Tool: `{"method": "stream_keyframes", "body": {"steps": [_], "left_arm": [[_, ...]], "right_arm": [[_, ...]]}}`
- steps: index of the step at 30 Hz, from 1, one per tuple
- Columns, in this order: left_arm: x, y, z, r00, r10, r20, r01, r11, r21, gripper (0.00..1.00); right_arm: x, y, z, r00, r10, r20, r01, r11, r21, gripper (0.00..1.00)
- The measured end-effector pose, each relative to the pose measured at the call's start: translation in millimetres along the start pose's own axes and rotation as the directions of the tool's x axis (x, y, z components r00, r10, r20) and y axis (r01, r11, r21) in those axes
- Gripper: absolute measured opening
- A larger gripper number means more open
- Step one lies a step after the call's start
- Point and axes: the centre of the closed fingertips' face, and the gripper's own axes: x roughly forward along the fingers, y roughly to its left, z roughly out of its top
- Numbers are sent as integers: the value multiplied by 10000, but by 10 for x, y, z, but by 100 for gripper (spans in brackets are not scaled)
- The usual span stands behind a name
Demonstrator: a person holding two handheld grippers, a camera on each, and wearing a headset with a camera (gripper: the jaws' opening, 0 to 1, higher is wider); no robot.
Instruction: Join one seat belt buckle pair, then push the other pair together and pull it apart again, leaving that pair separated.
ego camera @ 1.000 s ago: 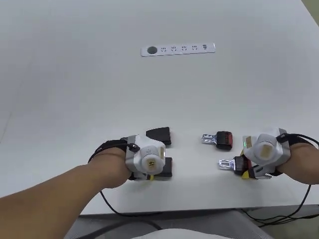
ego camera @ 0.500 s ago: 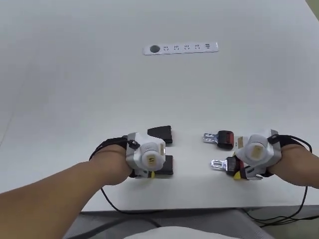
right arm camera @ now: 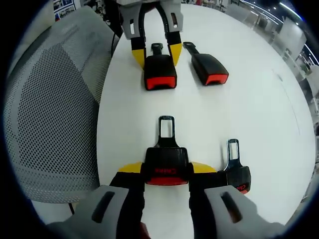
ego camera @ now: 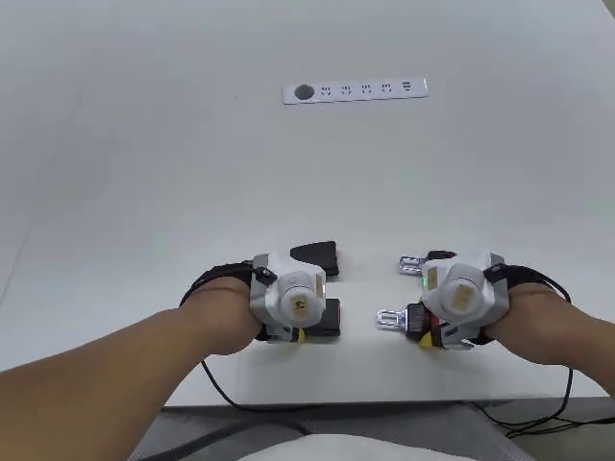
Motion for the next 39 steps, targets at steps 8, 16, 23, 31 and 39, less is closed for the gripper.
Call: {"method": "stream_keyframes", "body": {"steps": [8, 16, 23, 31, 39], "left_arm": [[-3, -4, 8, 10000, -4, -2, 4, 9999, -115, 32], [-15, -6, 12, 10000, 1, -2, -1, 9998, -182, 32], [-9, -11, 3, 10000, -68, -52, 67, 9998, -206, 32], [-10, -9, 14, 10000, -96, 3, 96, 9997, -236, 32], [5, 4, 14, 9999, -132, 55, 133, 9998, -159, 32]], "right_arm": [[83, 50, 255, 9991, -137, 411, 130, 9997, 192, 33], [179, 72, 484, 9982, -123, 595, 119, 9999, 75, 33], [179, 60, 466, 9991, -182, 374, 182, 9998, 14, 33], [178, 82, 524, 9989, -178, 432, 189, 9995, -254, 33], [222, 44, 597, 9972, -184, 724, 207, 9993, -317, 33]]}}
